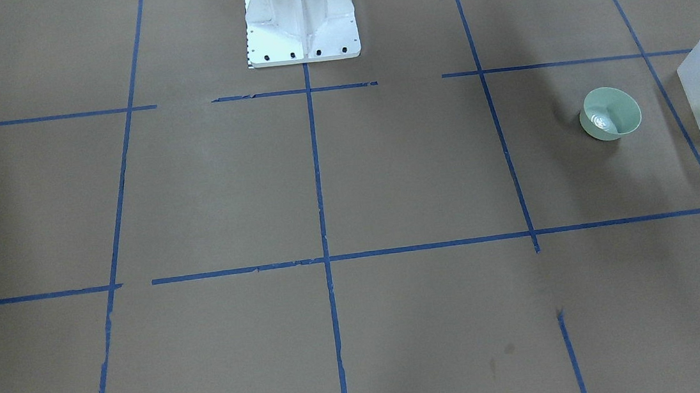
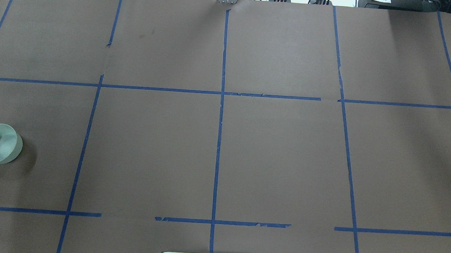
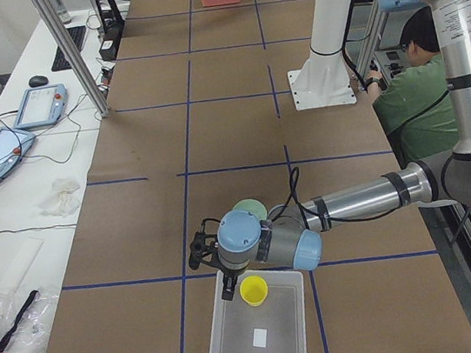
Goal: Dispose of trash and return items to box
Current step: 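Lower the purple cloth into the pink bin and release it with the right gripper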
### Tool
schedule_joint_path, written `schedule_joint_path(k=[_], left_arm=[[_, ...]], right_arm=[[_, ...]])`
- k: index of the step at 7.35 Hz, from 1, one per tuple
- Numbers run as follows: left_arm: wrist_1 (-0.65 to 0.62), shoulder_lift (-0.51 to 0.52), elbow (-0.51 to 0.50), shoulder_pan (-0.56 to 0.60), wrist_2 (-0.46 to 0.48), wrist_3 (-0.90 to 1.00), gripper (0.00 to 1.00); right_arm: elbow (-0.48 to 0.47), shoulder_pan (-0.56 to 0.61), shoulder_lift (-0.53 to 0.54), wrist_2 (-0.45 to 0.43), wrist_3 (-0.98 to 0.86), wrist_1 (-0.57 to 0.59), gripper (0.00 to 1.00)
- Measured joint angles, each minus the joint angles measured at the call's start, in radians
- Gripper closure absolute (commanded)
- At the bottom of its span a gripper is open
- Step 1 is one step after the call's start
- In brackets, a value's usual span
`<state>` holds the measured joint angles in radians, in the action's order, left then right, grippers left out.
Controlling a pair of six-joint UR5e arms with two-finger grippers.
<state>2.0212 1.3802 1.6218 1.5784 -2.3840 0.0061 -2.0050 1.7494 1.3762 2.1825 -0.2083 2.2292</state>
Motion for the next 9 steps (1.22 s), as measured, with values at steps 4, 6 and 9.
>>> schedule_joint_path(k=[4, 6, 9], left_arm=[[-0.119, 0.039, 0.238, -0.018, 0.151, -0.186, 0.00], [-0.035, 0.040, 0.238, -0.118, 0.153, -0.348, 0.00], [0.138, 0.031, 0.204, -0.300, 0.153, -0.601, 0.00]], right_arm=[[0.373, 0.076, 0.077, -0.001, -0.188, -0.387, 1.00], [0.495, 0.078, 0.197, 0.002, -0.194, -0.638, 0.48], [0.497, 0.080, 0.299, 0.024, -0.188, -0.699, 0.00]])
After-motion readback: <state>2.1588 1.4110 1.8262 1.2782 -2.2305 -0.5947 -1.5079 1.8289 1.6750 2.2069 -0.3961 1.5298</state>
